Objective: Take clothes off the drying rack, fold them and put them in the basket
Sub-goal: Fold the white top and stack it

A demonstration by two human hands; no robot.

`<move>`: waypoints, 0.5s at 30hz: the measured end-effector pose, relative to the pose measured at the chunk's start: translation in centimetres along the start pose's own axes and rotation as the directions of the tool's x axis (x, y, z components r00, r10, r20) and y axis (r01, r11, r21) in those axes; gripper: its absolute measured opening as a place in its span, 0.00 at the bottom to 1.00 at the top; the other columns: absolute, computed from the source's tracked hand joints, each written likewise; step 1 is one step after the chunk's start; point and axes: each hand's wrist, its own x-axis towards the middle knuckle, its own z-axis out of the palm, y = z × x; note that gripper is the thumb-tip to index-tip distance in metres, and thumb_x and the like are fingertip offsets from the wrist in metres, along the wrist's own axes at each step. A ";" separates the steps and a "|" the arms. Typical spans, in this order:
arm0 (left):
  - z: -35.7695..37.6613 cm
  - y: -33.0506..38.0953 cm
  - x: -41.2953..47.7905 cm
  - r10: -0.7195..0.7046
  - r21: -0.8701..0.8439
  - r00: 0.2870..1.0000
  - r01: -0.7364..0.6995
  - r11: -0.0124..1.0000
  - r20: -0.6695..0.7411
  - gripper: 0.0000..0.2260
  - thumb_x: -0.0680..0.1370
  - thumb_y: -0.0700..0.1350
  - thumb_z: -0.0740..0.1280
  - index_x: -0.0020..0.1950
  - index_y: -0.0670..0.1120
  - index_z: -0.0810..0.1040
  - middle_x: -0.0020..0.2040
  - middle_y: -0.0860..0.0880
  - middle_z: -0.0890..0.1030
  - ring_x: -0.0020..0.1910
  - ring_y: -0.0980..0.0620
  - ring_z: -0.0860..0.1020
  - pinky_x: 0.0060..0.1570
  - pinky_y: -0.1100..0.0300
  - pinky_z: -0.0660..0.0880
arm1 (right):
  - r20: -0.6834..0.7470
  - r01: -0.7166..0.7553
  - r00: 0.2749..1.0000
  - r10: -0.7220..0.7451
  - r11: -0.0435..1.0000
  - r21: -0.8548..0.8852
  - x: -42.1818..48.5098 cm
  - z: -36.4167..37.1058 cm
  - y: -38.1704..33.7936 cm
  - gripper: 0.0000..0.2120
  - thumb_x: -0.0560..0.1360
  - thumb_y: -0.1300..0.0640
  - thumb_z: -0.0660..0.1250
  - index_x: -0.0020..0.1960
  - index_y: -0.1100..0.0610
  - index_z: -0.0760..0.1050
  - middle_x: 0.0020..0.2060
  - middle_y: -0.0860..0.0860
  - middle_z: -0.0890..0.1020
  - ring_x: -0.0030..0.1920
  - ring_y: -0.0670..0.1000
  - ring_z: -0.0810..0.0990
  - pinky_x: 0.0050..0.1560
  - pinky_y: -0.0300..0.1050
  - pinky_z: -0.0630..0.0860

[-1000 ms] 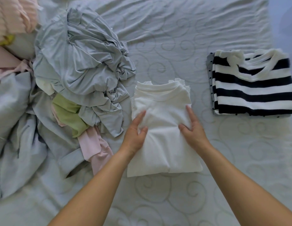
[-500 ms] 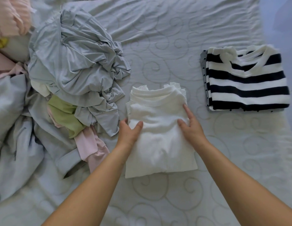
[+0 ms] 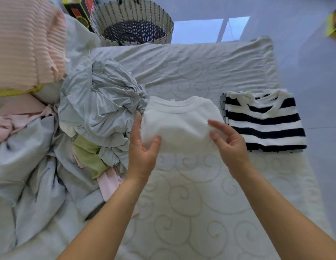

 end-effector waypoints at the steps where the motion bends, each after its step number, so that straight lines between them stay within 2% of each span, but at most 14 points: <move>1: -0.4 -0.5 -1.0 0.009 0.014 1.000 -0.009 1.000 0.012 0.30 0.75 0.43 0.68 0.71 0.63 0.59 0.72 0.59 0.65 0.72 0.59 0.65 0.70 0.58 0.65 | 0.000 -0.020 1.000 0.020 1.000 -0.001 -0.8 -0.2 0.1 0.12 0.77 0.63 0.67 0.52 0.47 0.80 0.51 0.42 0.82 0.54 0.39 0.79 0.56 0.33 0.74; 3: -1.2 -2.7 -3.6 -0.036 0.039 0.998 0.035 0.999 0.045 0.31 0.73 0.45 0.68 0.71 0.64 0.60 0.72 0.59 0.65 0.71 0.62 0.65 0.69 0.63 0.65 | -0.007 -0.094 0.996 0.094 0.995 -0.013 -2.8 -0.6 2.0 0.12 0.75 0.63 0.68 0.47 0.46 0.82 0.46 0.42 0.84 0.51 0.39 0.81 0.54 0.33 0.75; 6: -2.1 -8.4 -8.8 -0.219 0.172 0.969 0.197 0.965 0.116 0.31 0.72 0.50 0.68 0.69 0.70 0.59 0.71 0.62 0.67 0.71 0.61 0.66 0.68 0.67 0.64 | -0.007 -0.228 0.973 0.229 0.966 -0.126 -6.8 -1.4 7.7 0.19 0.75 0.65 0.69 0.39 0.40 0.84 0.41 0.40 0.85 0.47 0.41 0.82 0.49 0.31 0.75; 8: -2.5 -11.4 -11.9 -0.355 0.215 0.924 0.322 0.922 0.140 0.33 0.73 0.47 0.69 0.68 0.72 0.57 0.68 0.65 0.67 0.70 0.58 0.67 0.67 0.67 0.64 | 0.031 -0.303 0.947 0.319 0.922 -0.241 -9.4 -2.0 11.3 0.20 0.74 0.65 0.69 0.39 0.39 0.83 0.42 0.38 0.84 0.48 0.43 0.81 0.49 0.31 0.75; 10: -2.4 -12.8 -13.4 -0.461 0.188 0.881 0.438 0.879 0.106 0.36 0.74 0.42 0.71 0.69 0.70 0.57 0.68 0.59 0.71 0.68 0.54 0.71 0.67 0.57 0.68 | 0.043 -0.333 0.931 0.362 0.892 -0.305 -10.9 -2.4 13.6 0.19 0.75 0.64 0.69 0.40 0.38 0.82 0.45 0.39 0.84 0.51 0.44 0.81 0.55 0.41 0.76; 12: -2.1 -12.9 -13.0 -0.518 0.141 0.854 0.508 0.850 0.048 0.39 0.72 0.42 0.74 0.72 0.64 0.55 0.65 0.54 0.74 0.63 0.54 0.75 0.63 0.56 0.72 | 0.013 -0.344 0.929 0.369 0.877 -0.335 -11.1 -2.3 14.0 0.14 0.75 0.60 0.70 0.44 0.39 0.81 0.48 0.40 0.83 0.53 0.45 0.80 0.58 0.51 0.76; 13: -1.8 -12.7 -12.4 -0.510 0.135 0.860 0.502 0.854 0.030 0.40 0.71 0.44 0.75 0.74 0.63 0.55 0.66 0.53 0.74 0.63 0.55 0.75 0.63 0.56 0.72 | -0.004 -0.338 0.933 0.360 0.874 -0.349 -10.9 -2.1 13.7 0.12 0.75 0.57 0.70 0.47 0.38 0.79 0.48 0.39 0.82 0.54 0.46 0.80 0.57 0.53 0.76; 15: -1.3 -12.0 -10.7 -0.458 0.173 0.889 0.450 0.876 0.007 0.42 0.69 0.54 0.75 0.75 0.64 0.53 0.71 0.54 0.69 0.67 0.56 0.71 0.66 0.55 0.70 | -0.049 -0.344 0.935 0.352 0.863 -0.369 -10.0 -1.4 12.4 0.16 0.75 0.51 0.70 0.56 0.32 0.72 0.51 0.38 0.78 0.53 0.47 0.79 0.55 0.49 0.76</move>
